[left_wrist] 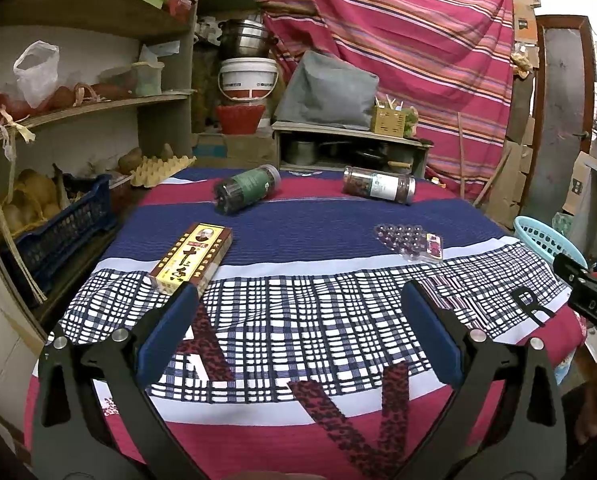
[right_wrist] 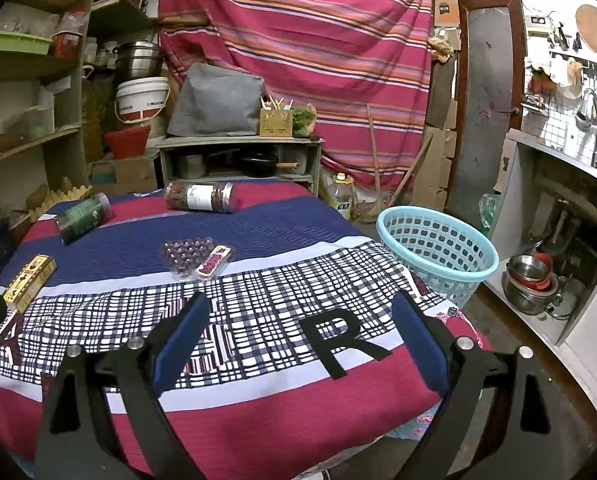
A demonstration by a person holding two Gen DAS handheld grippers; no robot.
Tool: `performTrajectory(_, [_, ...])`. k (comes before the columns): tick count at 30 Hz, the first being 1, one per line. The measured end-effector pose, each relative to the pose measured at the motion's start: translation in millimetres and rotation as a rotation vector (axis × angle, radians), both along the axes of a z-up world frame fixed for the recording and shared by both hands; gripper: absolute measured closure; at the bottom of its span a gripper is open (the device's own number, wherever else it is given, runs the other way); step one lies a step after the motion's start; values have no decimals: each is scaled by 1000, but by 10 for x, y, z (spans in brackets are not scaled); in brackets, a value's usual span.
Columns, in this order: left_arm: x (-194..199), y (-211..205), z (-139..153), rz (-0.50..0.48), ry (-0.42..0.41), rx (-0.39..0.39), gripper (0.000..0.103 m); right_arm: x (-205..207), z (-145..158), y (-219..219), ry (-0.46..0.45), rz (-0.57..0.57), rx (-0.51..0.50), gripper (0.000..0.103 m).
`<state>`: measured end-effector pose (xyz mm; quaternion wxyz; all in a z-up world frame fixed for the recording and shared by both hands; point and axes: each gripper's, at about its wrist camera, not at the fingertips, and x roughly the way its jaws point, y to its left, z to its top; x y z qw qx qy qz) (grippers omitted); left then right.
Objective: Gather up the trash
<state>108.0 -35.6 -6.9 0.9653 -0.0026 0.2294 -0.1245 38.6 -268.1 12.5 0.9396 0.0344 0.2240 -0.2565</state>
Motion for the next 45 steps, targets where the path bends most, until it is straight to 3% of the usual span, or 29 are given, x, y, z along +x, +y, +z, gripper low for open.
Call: performTrajectory(45, [5, 47, 16, 12, 4, -15, 5, 2, -8, 27, 0, 3, -5, 12])
